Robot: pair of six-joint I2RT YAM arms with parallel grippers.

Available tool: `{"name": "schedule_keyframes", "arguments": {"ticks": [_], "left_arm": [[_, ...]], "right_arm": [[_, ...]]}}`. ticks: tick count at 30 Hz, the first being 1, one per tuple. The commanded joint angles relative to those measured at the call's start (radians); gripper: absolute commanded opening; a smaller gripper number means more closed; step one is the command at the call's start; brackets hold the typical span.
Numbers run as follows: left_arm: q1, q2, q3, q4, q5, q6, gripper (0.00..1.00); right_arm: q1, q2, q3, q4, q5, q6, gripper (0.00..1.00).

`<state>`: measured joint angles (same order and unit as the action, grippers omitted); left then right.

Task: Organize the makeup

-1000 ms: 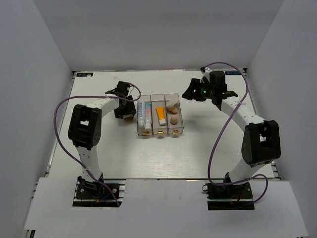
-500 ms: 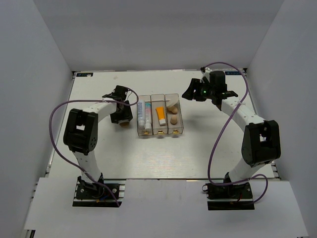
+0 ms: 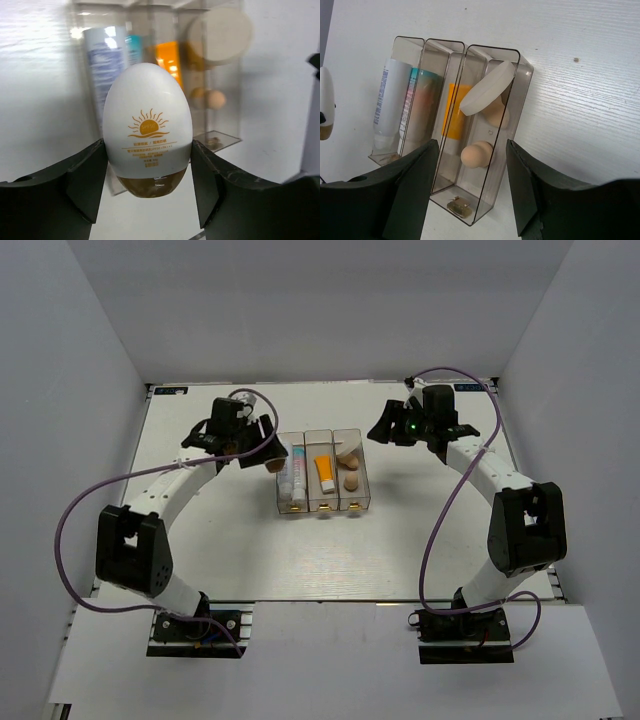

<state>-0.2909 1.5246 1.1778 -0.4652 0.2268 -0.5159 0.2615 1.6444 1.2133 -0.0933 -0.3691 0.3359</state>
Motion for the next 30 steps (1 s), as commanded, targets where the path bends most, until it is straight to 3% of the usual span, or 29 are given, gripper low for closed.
{"name": "schedule_keyframes", "arguments": {"ticks": [1, 10, 23, 30], "left_arm": [[-0.040, 0.051, 0.086, 0.101, 0.164, -0.033, 0.19], [-0.151, 0.256, 0.261, 0.134, 0.183, -0.079, 0.25], [-0.217, 0.339, 0.315, 0.057, 0.066, -0.075, 0.69], [-0.217, 0.330, 0.365, 0.027, 0.042, -0.053, 0.78]], "right_arm": [[-0.005, -0.024, -0.001, 0.043, -0.007, -0.001, 0.63], [-0.021, -0.055, -0.023, 0.043, 0.007, -0.012, 0.62], [-0.042, -0.074, -0.044, 0.043, 0.004, -0.015, 0.63], [-0.045, -0.075, -0.038, 0.038, -0.007, -0.024, 0.66]]}}
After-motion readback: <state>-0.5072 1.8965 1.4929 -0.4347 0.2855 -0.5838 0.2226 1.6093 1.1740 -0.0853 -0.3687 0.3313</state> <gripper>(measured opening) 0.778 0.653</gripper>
